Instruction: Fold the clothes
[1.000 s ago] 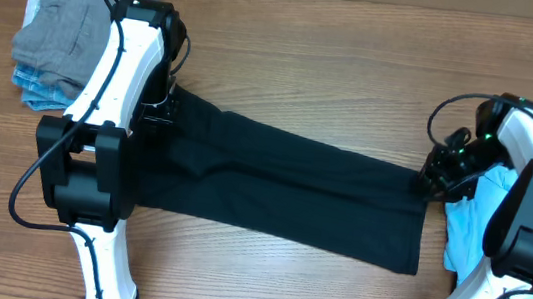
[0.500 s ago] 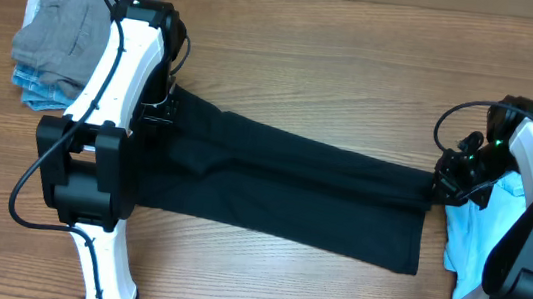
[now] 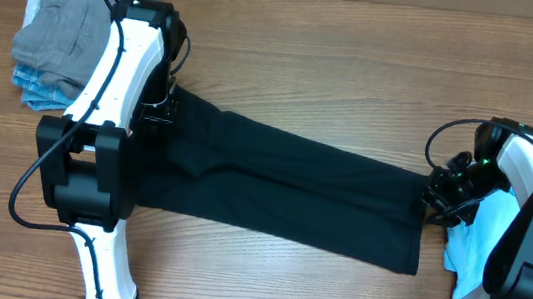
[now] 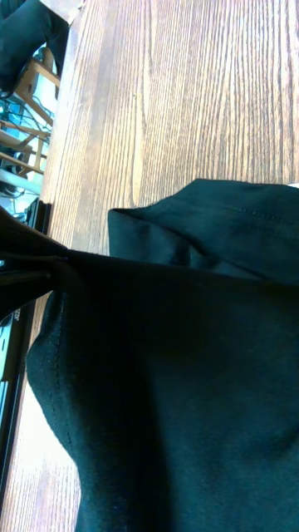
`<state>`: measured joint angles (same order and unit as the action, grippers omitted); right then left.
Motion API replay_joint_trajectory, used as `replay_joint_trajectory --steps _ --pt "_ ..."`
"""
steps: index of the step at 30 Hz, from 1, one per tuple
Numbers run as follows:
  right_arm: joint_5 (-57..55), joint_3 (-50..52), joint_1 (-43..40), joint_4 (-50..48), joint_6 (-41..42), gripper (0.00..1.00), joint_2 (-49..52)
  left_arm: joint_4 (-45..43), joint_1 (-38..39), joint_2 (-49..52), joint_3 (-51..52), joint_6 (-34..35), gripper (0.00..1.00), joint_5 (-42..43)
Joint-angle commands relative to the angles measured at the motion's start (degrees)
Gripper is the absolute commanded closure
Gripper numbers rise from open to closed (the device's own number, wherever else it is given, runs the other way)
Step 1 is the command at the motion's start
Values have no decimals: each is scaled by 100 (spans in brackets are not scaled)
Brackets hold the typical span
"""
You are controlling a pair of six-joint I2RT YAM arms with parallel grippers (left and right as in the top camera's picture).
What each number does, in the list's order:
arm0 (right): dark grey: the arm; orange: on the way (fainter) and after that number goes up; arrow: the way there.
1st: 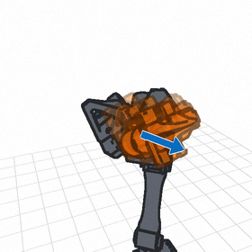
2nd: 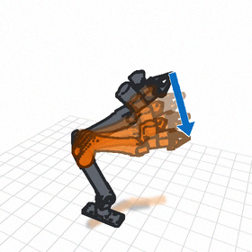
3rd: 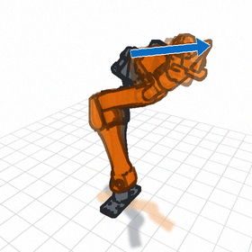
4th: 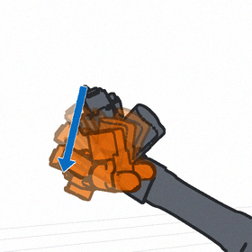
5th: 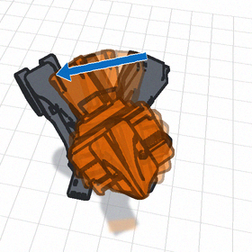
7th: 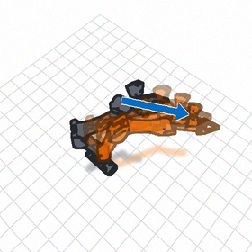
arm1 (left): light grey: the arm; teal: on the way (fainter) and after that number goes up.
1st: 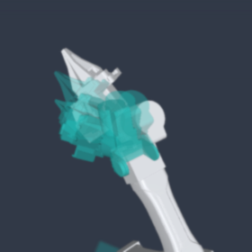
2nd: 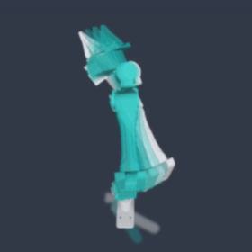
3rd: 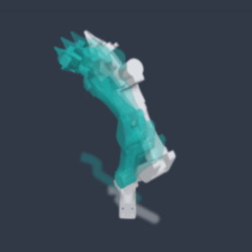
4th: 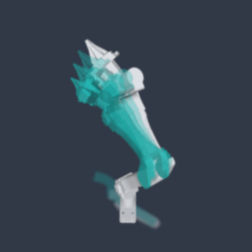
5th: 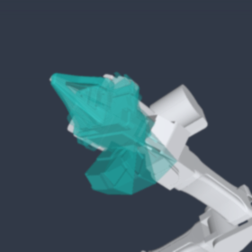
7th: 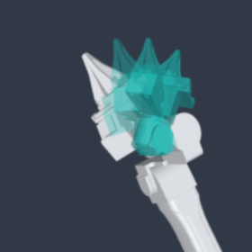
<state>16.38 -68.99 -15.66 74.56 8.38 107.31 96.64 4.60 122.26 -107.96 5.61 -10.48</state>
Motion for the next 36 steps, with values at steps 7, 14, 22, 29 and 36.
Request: replay_joint_trajectory --steps 7,14,22,29,36 --pt "566 -9 -293 -365 -103 41 -240 22 -46 -216 28 -94 96 2" --pt "568 269 -269 -468 107 87 -240 22 -46 -216 28 -94 96 2" --pt "-101 271 -273 -79 221 96 -240 24 -46 -219 28 -138 96 7" --pt "-802 658 -273 -420 693 96 -240 24 -46 -219 28 -328 96 264" --pt "-566 479 -275 -354 566 74 -243 24 -46 -216 105 -437 91 479"
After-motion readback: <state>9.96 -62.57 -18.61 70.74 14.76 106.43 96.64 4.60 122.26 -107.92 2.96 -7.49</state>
